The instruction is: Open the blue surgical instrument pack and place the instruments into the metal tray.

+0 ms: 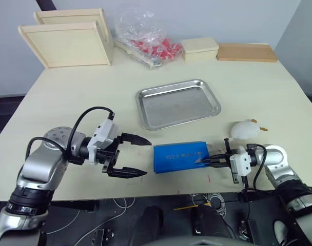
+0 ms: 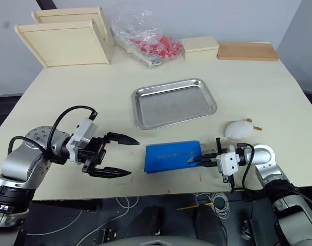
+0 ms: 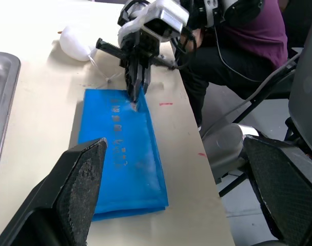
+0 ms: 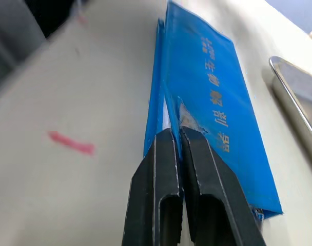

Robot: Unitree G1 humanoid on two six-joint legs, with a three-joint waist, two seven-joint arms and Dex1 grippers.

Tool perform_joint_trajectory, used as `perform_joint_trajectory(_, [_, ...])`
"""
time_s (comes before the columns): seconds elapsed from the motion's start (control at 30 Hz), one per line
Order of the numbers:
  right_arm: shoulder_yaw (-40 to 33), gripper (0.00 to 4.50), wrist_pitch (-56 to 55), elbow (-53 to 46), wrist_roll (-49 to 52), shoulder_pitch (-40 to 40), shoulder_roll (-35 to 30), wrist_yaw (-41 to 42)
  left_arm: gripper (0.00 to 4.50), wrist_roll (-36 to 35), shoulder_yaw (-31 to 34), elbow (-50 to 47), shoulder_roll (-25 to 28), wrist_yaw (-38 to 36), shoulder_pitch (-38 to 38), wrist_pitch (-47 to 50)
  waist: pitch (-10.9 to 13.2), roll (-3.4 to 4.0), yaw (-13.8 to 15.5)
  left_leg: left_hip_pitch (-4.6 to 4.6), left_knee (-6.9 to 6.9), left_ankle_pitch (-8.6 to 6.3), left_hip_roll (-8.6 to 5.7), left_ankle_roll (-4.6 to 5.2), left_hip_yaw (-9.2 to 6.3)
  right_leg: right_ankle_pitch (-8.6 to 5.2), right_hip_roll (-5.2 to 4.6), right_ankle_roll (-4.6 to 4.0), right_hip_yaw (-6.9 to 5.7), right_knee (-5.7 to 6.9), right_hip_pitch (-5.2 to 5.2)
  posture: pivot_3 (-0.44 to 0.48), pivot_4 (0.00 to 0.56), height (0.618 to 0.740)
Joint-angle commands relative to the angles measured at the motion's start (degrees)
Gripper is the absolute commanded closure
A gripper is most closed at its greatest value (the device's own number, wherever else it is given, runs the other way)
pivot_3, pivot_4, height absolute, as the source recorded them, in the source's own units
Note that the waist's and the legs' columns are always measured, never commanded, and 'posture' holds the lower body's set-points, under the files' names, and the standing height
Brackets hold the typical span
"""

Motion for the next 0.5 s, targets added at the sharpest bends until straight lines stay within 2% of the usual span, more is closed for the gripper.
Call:
perform_joint_trajectory(0.03, [0.7,4.43,12.3,-13.0,6.9,2.8,-3.5,3.4,0.00,-1.6,1.3,-1.6,0.6,-0.6,0.5,0.1,0.0,0.01,0.0,0.00,0.00,0.00,0.00,0.00,0.00,0.00,0.00,0.00,0.00,0.00,0.00,0.000,0.150,0.740])
perform_joint_trajectory(0.27, [-1.3,4.43,33.9,-24.9,14.2,5.6,-8.6,6.7,0.00,-1.9,1.1,-2.0,0.6,-0.7,1.0,0.0,0.0,0.01,0.0,0.01,0.01,0.00,-0.01,0.00,0.00,-0.02,-0.01,-0.02,-0.02,0.01,-0.01,0.000,0.150,0.740])
perform_joint_trajectory(0.33, [-3.1,4.43,46.3,-28.1,20.4,4.5,-10.1,4.8,0.00,-2.1,1.2,-2.1,0.8,-1.0,1.1,0.1,0.0,0.01,0.0,0.00,0.02,0.00,-0.01,0.00,0.01,-0.02,0.00,-0.02,-0.03,0.01,-0.01,0.000,0.150,0.740])
perform_joint_trajectory(0.5, [-4.9,4.43,59.0,-28.5,22.3,1.2,-10.3,4.1,0.00,-2.3,1.3,-1.8,0.4,-0.5,1.1,-0.1,0.0,-0.01,0.0,-0.02,0.02,0.00,-0.01,0.00,-0.02,-0.01,0.00,0.01,-0.06,0.00,-0.02,0.000,0.150,0.740])
